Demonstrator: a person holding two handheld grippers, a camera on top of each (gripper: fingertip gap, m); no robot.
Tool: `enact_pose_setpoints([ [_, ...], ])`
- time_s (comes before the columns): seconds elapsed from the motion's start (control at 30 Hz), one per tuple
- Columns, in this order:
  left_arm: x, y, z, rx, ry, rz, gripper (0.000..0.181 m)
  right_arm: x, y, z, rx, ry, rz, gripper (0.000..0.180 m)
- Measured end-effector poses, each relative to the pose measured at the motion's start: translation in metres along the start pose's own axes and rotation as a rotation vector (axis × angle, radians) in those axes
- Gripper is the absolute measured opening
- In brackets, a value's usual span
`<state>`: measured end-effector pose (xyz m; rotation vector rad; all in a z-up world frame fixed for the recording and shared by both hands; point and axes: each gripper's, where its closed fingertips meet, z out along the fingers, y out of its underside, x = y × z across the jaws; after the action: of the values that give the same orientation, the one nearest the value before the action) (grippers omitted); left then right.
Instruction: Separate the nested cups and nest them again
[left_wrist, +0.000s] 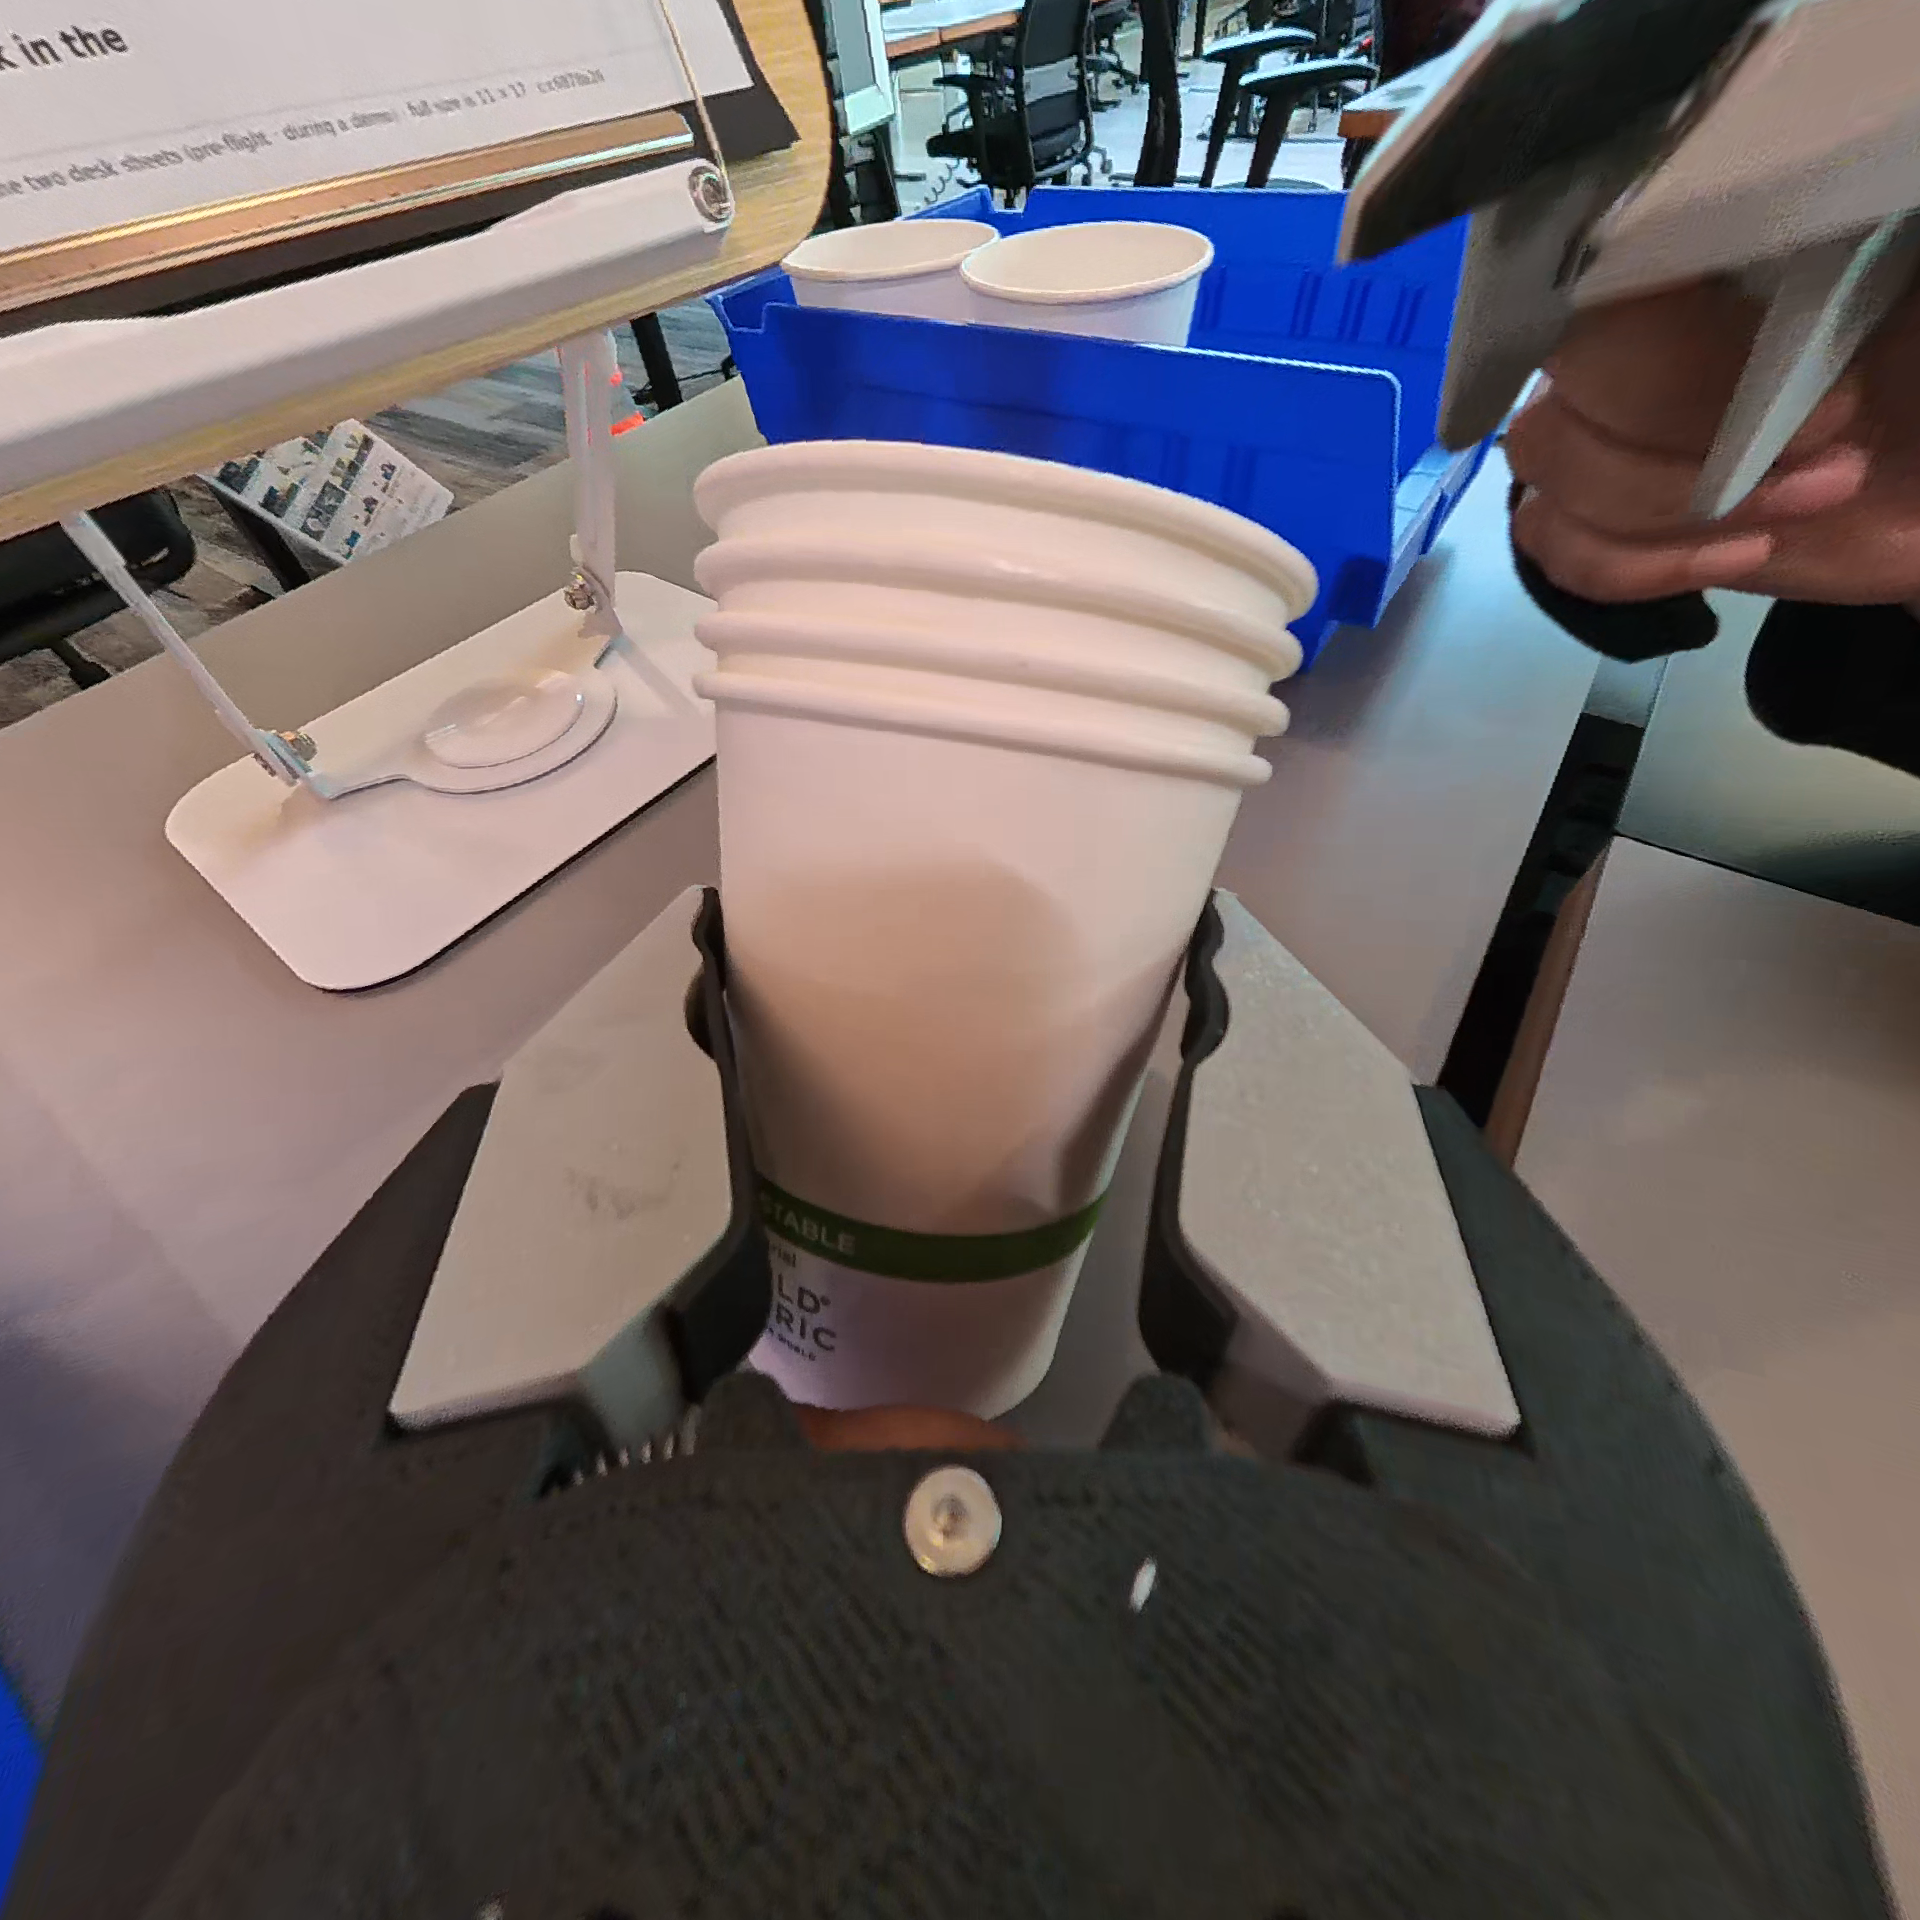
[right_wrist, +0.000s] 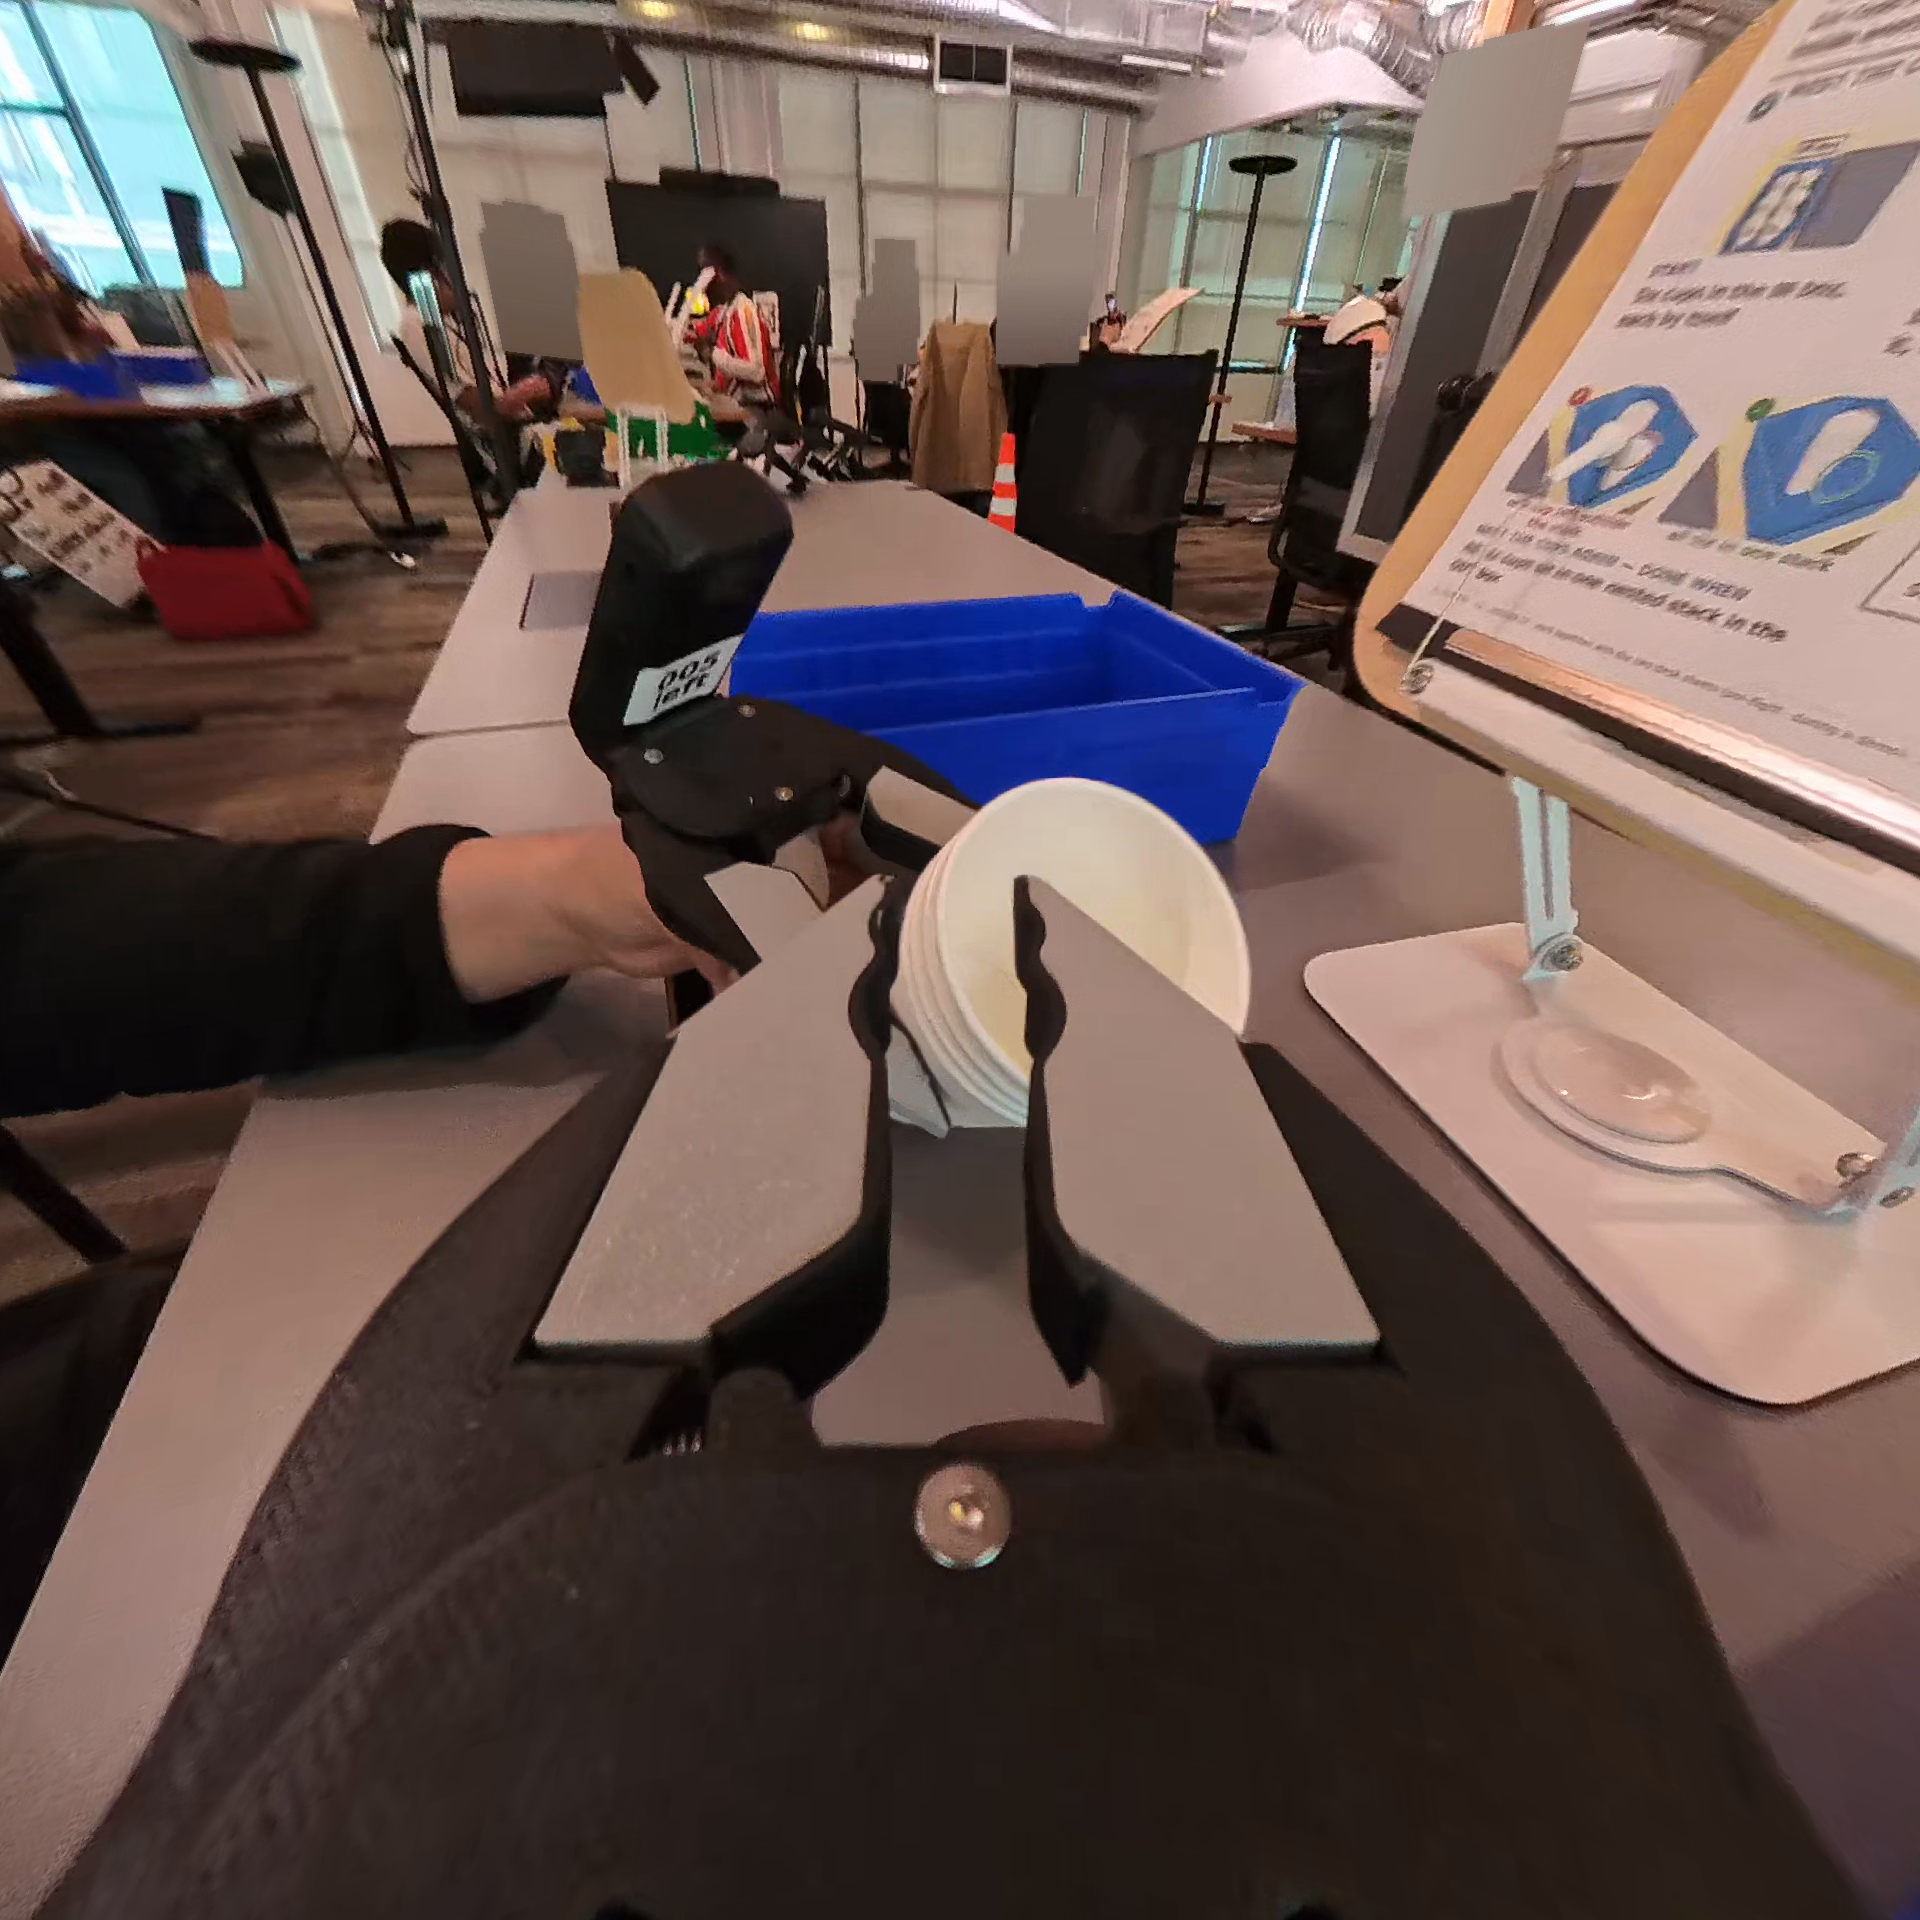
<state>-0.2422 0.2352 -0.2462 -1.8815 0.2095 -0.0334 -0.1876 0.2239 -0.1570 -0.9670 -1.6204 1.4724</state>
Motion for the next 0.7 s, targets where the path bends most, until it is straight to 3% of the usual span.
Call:
enact_pose_setpoints([
  [0.03, 0.002, 0.0, 0.0, -0.001, 0.004, 0.005, 0.088, -0.002, 0.004, 0.004, -0.019, -0.006, 0.0, 0.019],
  [0.23, 0.008, -0.003, 0.0, 0.009, 0.019, 0.033, 0.087, -0.006, 0.025, 0.02, -0.085, -0.016, 0.024, 0.018],
  [0.3, 0.008, -0.003, 0.0, 0.004, 0.015, 0.04, 0.087, -0.01, 0.027, 0.021, -0.088, -0.035, 0.009, 0.003],
  [0.7, 0.008, -0.001, 0.001, 0.0, 0.017, 0.043, 0.087, -0.006, 0.019, 0.017, -0.077, 0.002, -0.007, 0.0],
])
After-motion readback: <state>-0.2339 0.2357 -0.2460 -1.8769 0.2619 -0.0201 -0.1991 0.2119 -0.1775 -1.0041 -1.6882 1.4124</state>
